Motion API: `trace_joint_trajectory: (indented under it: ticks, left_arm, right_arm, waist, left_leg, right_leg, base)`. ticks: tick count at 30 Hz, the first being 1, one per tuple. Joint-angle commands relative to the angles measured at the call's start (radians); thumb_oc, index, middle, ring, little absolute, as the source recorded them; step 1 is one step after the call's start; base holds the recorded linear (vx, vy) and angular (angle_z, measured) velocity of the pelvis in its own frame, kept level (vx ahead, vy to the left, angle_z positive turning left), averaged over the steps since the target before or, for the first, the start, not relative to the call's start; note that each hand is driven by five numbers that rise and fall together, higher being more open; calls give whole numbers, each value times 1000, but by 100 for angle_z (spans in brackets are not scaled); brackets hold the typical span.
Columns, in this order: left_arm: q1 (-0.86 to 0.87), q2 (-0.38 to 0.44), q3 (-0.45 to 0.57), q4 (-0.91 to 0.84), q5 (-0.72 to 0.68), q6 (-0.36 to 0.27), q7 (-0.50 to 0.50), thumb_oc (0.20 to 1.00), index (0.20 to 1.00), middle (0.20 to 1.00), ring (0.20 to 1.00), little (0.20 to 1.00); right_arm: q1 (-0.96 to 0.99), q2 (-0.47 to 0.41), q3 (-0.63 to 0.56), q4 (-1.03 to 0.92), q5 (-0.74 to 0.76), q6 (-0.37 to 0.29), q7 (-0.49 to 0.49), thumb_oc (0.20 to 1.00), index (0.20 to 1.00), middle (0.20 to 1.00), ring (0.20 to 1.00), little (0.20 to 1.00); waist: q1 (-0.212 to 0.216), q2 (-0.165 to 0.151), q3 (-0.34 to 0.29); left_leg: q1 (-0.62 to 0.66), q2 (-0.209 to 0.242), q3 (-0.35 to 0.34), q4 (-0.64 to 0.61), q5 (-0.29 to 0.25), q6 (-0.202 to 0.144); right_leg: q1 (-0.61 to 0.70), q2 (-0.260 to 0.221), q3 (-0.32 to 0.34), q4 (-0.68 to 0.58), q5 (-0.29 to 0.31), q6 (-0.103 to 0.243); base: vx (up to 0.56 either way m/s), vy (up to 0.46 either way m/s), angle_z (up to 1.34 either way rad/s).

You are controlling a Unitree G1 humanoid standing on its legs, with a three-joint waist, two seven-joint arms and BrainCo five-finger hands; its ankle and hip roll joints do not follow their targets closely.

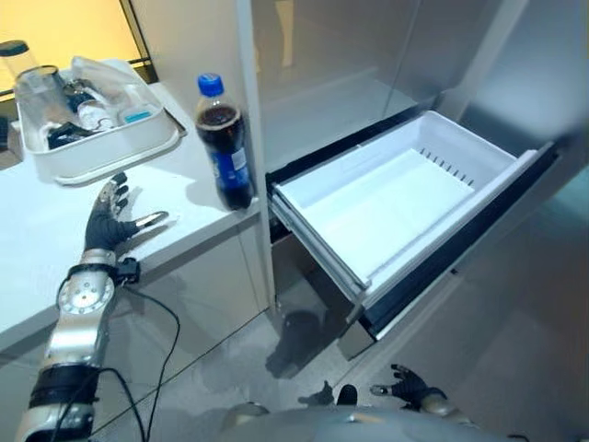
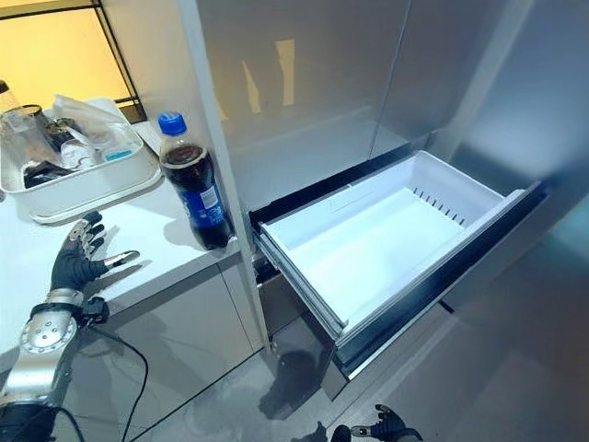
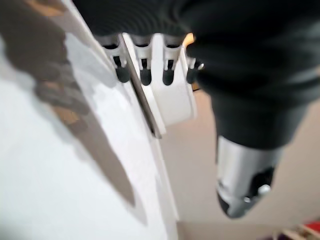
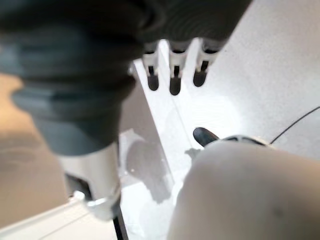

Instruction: Take the drinks into the refrigerator

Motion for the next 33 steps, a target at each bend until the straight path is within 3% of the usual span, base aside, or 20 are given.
trace_joint_trajectory:
  ticks: [1, 8, 21, 33]
  left_arm:
    - [-43, 52, 23, -46, -114, -51, -76, 1000, 1000, 1000, 1000, 1000]
    - [-62, 80, -37, -53, -158, -41, -118, 1000, 1000, 1000, 1000, 1000]
    - [-248, -107, -176, 71, -8, -17, -12, 1000, 1000, 1000, 1000, 1000]
    - [-393, -197, -250, 160, 28, -8, 35, 1000, 1000, 1000, 1000, 1000]
  right_arm:
    - [-72, 4, 15, 40, 6, -6, 25, 1000, 1000, 1000, 1000, 1000]
    - [-91, 19, 39, 44, 3, -6, 36, 1000, 1000, 1000, 1000, 1000]
    - [-97, 33, 55, 56, 7, -9, 12, 1000, 1000, 1000, 1000, 1000]
    - [-76, 31, 60, 51, 11, -7, -6, 1000, 1000, 1000, 1000, 1000]
  waist:
    - [9, 8, 24]
    - [11, 8, 25]
    - [-21, 10, 28]
    - [-53, 11, 22]
  left_leg:
    - [-45, -50, -47, 1, -35, 26]
    - [-43, -54, -49, 1, -36, 27]
    - [-37, -51, -40, 1, -38, 30]
    - [-30, -45, -27, 1, -40, 28]
  right_leg:
    - [56, -47, -63, 51, -28, 88]
    - [54, -50, -60, 55, -27, 87]
    - [54, -52, -59, 56, -31, 86]
    - [60, -46, -50, 49, -31, 85]
  base:
    - [0, 0, 0]
    - [0, 0, 0]
    - [0, 0, 0]
    - [0, 0, 0]
